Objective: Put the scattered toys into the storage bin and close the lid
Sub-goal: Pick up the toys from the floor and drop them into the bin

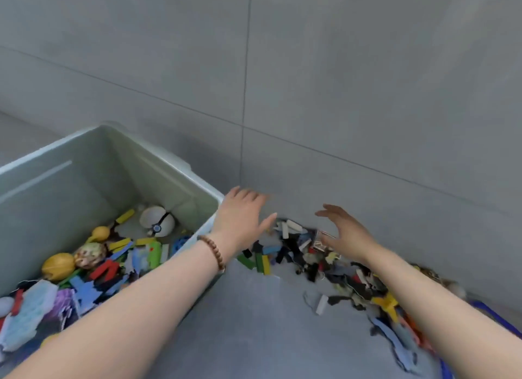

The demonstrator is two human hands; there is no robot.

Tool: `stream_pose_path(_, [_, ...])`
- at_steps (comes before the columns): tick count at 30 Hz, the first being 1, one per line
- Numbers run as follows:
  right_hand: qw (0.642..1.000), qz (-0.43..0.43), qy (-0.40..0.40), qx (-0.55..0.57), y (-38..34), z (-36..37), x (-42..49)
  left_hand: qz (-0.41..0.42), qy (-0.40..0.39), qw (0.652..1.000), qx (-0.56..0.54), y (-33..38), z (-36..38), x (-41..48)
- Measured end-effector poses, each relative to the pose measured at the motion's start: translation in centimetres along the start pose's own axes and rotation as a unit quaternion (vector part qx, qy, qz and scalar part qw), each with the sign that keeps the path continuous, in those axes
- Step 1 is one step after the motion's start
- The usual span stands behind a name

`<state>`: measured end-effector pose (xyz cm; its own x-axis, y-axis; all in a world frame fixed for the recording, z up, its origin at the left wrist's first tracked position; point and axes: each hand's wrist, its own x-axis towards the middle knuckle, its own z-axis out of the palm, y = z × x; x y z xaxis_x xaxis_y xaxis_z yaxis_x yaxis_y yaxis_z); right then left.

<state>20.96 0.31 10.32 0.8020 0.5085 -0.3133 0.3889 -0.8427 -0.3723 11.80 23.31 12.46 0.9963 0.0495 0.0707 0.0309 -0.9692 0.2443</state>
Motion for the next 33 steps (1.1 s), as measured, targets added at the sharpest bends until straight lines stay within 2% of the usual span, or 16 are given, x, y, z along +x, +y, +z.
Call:
stream_pose_path(1, [1.0, 0.007, -0.005, 0.014, 1.2, 1.3, -0.1, 0.003, -0.012, 1.0, 0.026, 0.4, 1.7, 0.3])
stream_pose_path(3, [0.999, 0.016, -0.007, 0.046, 3.2, 4.1, 0.0, -0.021, -0.058, 0.998, -0.011, 1.0, 5.2, 0.5])
stream_pose_path(7, [0.994, 0.031, -0.012, 0.104, 5.9, 9.0, 0.2, -0.123, -0.192, 0.971, -0.077, 0.7, 13.0, -0.6])
stream_pose_path(11, [0.986, 0.012, 0.028, 0.164, 7.2, 12.6, 1.0, -0.216, -0.251, 0.935, -0.13, -1.7, 18.5, -1.4])
stream_pose_path(13, [0.981, 0.001, 0.05, 0.188, 7.3, 13.9, 1.2, -0.203, -0.269, 0.936, -0.1, -2.5, 20.3, -1.6])
stream_pose_path(18, [0.965, 0.004, 0.107, 0.239, 7.5, 16.5, 1.0, -0.164, -0.237, 0.956, -0.062, -3.3, 23.5, -2.1])
stream_pose_path(24, [0.96, 0.016, 0.14, 0.244, 8.8, 18.3, -0.5, -0.112, -0.209, 0.97, -0.054, -2.2, 26.2, -2.7])
stream_pose_path(33, [0.951, 0.073, 0.131, 0.271, 9.8, 20.2, -1.9, -0.091, -0.195, 0.971, -0.104, 0.9, 26.6, -4.1])
